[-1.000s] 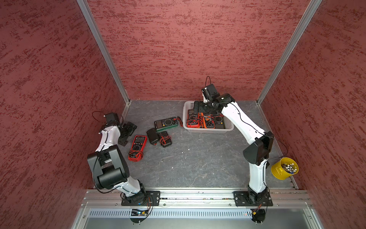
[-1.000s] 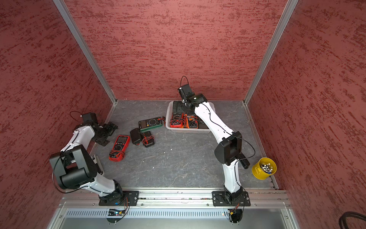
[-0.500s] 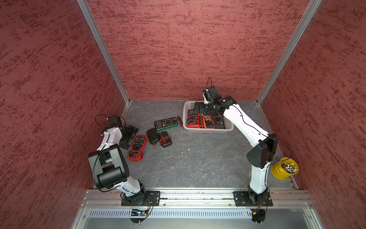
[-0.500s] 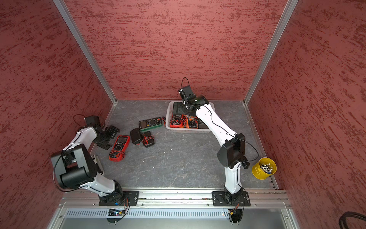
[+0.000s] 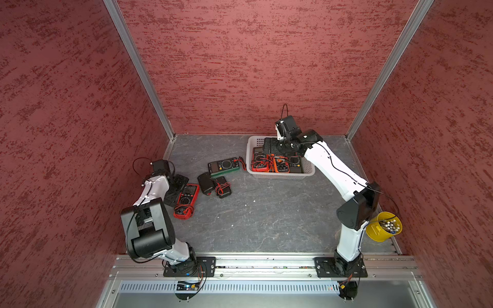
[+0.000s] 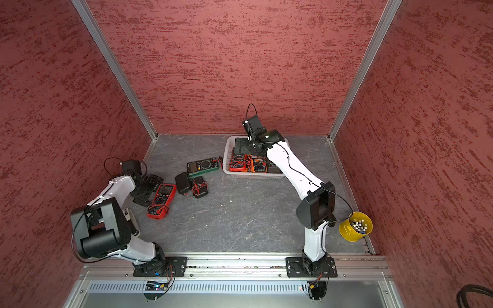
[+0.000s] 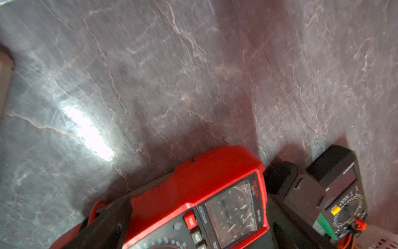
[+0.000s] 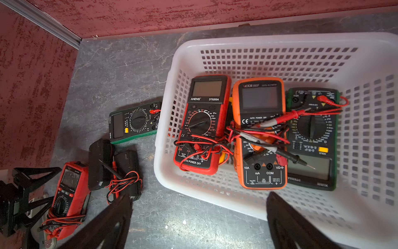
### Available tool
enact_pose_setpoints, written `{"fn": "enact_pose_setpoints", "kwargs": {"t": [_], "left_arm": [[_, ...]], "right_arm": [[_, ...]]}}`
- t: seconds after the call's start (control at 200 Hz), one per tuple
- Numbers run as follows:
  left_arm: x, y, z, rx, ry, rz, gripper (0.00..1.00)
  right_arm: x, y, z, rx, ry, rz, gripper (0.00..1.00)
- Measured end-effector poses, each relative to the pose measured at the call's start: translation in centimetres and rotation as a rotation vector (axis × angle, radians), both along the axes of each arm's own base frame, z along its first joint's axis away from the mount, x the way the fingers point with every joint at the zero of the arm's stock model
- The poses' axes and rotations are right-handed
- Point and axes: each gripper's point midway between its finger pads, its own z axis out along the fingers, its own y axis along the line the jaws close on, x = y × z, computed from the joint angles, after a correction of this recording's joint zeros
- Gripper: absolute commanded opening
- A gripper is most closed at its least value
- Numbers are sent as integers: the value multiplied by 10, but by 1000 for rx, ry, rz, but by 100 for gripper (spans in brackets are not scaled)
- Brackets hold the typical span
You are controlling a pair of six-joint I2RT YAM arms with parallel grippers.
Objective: Put the multimeter into the basket
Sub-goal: Pick up the multimeter from the center of the board.
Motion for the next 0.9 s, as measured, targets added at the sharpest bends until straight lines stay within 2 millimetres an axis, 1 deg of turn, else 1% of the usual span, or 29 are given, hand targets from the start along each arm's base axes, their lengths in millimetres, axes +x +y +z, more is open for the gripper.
{"fn": "enact_pose_setpoints", "kwargs": {"t": [0.095, 0.281, 0.416, 0.506, 0.606, 0.701, 0.802, 0.852, 0.897], "left_arm": [[-4, -10, 1, 0, -8, -15, 100], [-25, -38, 0, -23, 5, -34, 100], [-37, -68, -2, -49, 24, -79, 100], [-42, -89, -4, -67, 28, -122, 97], [-49, -111, -9, -92, 45, -170, 94], [-52, -125, -13, -99, 53, -209, 89], [-52, -133, -12, -101, 50, -232, 83], [-53, -133, -12, -98, 46, -231, 80], [-53, -132, -10, -93, 37, -230, 79]], "right_arm": [[-3, -2, -7, -8, 13, 0, 99], [-11, -6, -24, -25, 46, 0, 99], [-18, -1, -34, -14, 70, 21, 99], [-23, 5, -43, -5, 88, 44, 98], [-34, 20, -54, 2, 110, 90, 98], [-50, 41, -63, 11, 122, 168, 98], [-64, 66, -67, 31, 112, 265, 98], [-70, 76, -69, 40, 107, 306, 98], [-75, 84, -71, 47, 105, 335, 97]]}}
